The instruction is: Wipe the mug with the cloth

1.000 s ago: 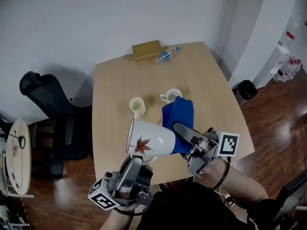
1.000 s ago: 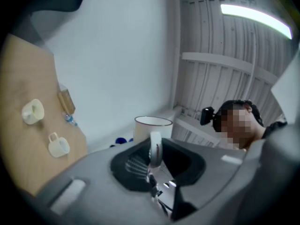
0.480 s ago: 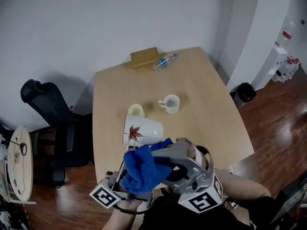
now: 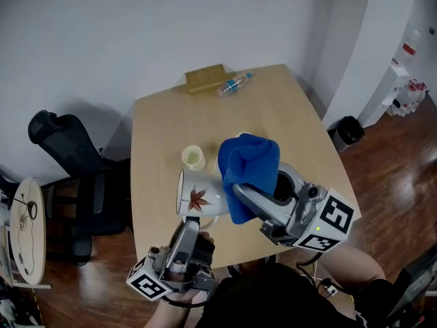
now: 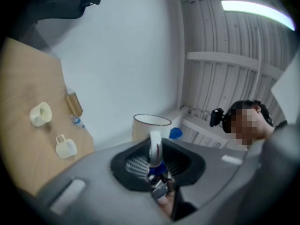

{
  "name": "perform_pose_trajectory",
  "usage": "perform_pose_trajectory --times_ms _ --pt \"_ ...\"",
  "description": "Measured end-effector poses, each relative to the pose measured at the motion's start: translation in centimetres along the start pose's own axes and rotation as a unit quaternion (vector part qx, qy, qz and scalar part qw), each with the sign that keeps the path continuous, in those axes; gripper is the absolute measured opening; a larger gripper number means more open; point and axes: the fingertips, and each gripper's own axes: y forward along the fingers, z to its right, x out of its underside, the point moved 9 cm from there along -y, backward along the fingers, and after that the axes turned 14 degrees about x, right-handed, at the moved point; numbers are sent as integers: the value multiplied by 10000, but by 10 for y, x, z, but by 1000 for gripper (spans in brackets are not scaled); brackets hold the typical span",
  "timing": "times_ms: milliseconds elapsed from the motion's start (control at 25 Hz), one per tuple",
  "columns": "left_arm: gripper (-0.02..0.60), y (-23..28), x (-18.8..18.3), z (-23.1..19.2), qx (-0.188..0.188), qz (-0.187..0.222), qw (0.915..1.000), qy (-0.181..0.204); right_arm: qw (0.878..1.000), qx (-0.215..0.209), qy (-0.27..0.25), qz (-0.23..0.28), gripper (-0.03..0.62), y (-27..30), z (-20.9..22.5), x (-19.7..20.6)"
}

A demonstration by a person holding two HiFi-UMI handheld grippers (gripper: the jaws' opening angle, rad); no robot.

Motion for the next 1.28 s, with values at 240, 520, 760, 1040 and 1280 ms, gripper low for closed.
perform_pose_trajectory --times_ms 240,520,760,1040,1280 --pt "66 5 27 19 676 -475 9966 -32 9334 -522 3509 -535 133 -8 51 49" --pt "66 12 37 16 992 -262 9939 -415 7959 -1035 5879 -1012 130 -13 20 120" --pt "66 8 34 12 845 -79 9958 -357 8247 -577 5531 -1028 130 -15 30 121" --pt "66 1 2 20 300 -425 9946 898 8733 20 4869 -169 132 -40 60 79" --pt "66 15 13 30 282 -731 9886 1286 8505 649 5217 -172 130 -35 53 89"
